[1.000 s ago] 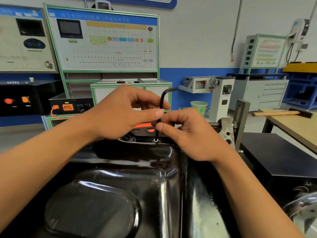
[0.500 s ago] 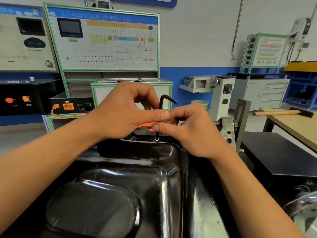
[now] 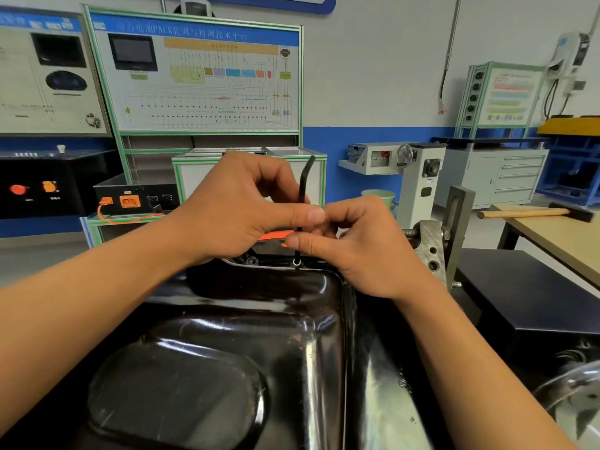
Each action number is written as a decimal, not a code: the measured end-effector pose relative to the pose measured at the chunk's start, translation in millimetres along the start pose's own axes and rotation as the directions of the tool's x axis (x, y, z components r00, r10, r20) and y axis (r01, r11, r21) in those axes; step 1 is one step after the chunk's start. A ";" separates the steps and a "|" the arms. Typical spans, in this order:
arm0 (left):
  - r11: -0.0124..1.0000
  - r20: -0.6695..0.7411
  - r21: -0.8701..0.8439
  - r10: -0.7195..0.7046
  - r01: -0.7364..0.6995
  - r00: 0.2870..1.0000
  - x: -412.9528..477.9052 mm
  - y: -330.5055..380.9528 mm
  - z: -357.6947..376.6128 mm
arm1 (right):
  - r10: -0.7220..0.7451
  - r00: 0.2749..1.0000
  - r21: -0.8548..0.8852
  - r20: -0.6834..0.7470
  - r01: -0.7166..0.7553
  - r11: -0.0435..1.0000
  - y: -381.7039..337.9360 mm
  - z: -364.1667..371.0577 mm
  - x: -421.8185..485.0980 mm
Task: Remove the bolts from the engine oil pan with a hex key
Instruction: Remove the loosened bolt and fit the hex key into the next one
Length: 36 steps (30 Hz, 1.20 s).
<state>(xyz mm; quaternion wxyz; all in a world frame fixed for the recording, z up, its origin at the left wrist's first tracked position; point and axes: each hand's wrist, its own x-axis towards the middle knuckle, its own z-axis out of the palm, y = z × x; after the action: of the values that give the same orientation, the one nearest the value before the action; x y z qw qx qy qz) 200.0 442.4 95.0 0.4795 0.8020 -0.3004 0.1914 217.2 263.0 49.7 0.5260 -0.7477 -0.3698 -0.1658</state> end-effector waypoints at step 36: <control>0.991 0.015 -0.102 -0.088 0.089 0.996 -0.3 0.5 -2.0 | -0.003 0.999 -0.070 0.048 0.006 0.998 0.5 0.0 -0.7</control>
<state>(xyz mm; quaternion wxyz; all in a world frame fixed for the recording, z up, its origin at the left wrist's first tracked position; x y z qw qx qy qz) 199.4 444.1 96.1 0.5266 0.7898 -0.2763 0.1501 217.1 262.7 48.9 0.4901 -0.7686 -0.3779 -0.1621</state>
